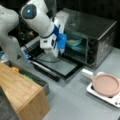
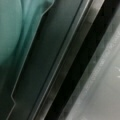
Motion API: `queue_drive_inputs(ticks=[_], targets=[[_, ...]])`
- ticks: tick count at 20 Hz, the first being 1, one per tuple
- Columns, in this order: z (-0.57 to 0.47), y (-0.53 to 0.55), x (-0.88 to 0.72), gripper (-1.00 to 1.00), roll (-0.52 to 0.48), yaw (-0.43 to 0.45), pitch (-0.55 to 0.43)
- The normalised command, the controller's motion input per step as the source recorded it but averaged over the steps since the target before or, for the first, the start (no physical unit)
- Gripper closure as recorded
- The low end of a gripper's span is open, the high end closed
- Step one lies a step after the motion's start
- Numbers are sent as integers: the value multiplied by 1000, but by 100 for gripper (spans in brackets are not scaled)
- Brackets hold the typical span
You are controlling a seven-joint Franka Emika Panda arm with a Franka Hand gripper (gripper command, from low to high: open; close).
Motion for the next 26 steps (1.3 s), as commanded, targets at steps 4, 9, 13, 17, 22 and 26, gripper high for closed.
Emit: queue_drive_inputs(ticks=[4,9,13,17,22,26], targets=[[-179,59,-38,-100,180,35,20],[-276,29,-33,-100,265,185,15],[-302,37,-8,-100,232,396,-37],[-192,59,39,-100,204,363,-31],[-87,132,39,-100,222,199,0],[-43,209,-41,-100,221,90,23]])
